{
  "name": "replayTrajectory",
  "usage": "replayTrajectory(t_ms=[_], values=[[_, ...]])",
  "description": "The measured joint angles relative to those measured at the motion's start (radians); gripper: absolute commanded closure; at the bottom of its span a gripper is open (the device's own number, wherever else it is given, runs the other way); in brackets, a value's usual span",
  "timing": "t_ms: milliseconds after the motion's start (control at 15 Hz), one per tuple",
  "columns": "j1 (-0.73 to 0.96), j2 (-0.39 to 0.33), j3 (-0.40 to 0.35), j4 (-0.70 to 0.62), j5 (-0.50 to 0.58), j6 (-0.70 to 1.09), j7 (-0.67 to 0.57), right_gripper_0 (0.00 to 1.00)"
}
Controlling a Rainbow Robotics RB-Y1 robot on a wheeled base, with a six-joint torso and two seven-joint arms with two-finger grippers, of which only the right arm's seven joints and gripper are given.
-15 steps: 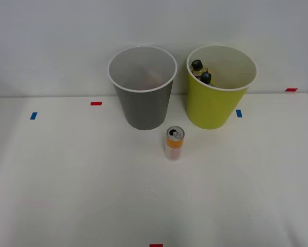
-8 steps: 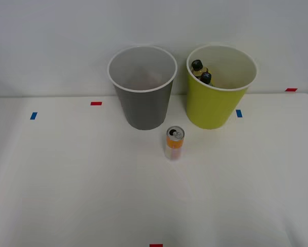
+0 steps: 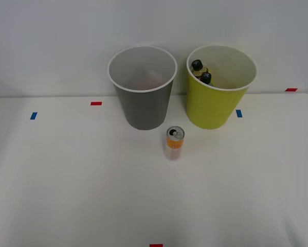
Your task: Put cans in the gray bin, plastic bottles in the light green bin
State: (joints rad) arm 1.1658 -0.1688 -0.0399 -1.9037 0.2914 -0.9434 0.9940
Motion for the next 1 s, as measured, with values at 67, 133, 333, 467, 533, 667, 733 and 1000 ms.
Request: replayTrajectory(t_ms=[67,133,333,467,533,667,733,1000], values=[[0.000,0.000,0.000,0.000,0.000,0.000,0.000,0.00],[0.000,0.000,0.000,0.000,0.000,0.000,0.000,0.00],[0.000,0.000,0.000,0.000,0.000,0.000,0.000,0.00],[0.000,0.000,0.000,0.000,0.000,0.000,0.000,0.00],[0.000,0.000,0.000,0.000,0.000,0.000,0.000,0.00],[0.000,0.000,0.000,0.000,0.000,0.000,0.000,0.00],[0.000,0.000,0.000,0.000,0.000,0.000,0.000,0.00],[-0.029,0.007,0.012,0.029,0.001,0.007,0.000,0.00]])
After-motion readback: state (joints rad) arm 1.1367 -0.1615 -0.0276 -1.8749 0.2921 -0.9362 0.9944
